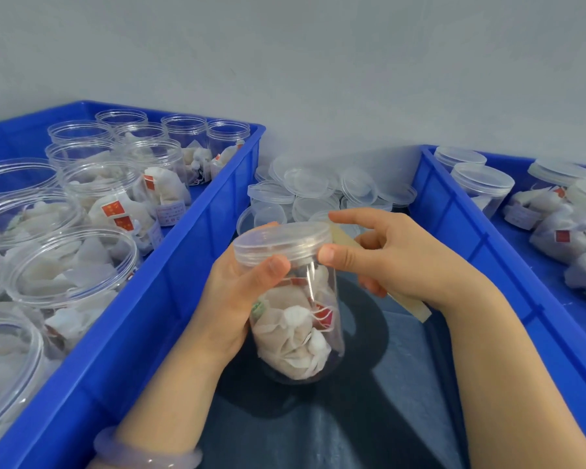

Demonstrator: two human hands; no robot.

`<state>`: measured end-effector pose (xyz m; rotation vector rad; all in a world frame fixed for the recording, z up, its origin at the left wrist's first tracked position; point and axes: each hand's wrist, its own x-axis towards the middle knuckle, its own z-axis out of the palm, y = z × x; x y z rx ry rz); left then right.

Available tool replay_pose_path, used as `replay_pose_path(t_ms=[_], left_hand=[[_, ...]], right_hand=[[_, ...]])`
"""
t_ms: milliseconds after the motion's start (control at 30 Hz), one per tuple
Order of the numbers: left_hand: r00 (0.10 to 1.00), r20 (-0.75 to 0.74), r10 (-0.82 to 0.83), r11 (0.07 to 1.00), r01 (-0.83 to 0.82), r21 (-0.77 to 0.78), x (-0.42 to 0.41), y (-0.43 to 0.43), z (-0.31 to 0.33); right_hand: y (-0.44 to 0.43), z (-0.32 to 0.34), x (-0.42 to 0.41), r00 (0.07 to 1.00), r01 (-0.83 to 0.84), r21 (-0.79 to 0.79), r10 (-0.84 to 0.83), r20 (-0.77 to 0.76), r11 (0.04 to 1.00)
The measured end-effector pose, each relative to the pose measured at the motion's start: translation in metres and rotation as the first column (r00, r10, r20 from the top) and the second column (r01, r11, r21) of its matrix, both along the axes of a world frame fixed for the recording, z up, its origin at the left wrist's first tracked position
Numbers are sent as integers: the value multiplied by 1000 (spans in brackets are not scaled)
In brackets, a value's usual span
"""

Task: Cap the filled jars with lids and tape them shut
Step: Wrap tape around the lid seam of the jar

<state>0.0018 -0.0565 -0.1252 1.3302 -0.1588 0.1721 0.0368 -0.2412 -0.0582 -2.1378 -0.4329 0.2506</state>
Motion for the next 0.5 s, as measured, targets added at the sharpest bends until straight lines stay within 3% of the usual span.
replay_pose_path(t_ms=[133,300,400,500], left_hand=[[990,48,131,991,-133,27,-1,1,0],[981,96,169,963,-185,194,-2,-3,0],[974,73,215,953,-225,202,-3,-3,0],[968,71,240,952,-249,179,-4,-4,1]], right_hand=[[-1,1,-2,1000,1,-94,0,13,996],[8,0,-5,990,28,-216,4,143,976],[12,4,-9,992,11,-179,12,126,984],[13,7,-10,988,-25,-239,61,143,971]])
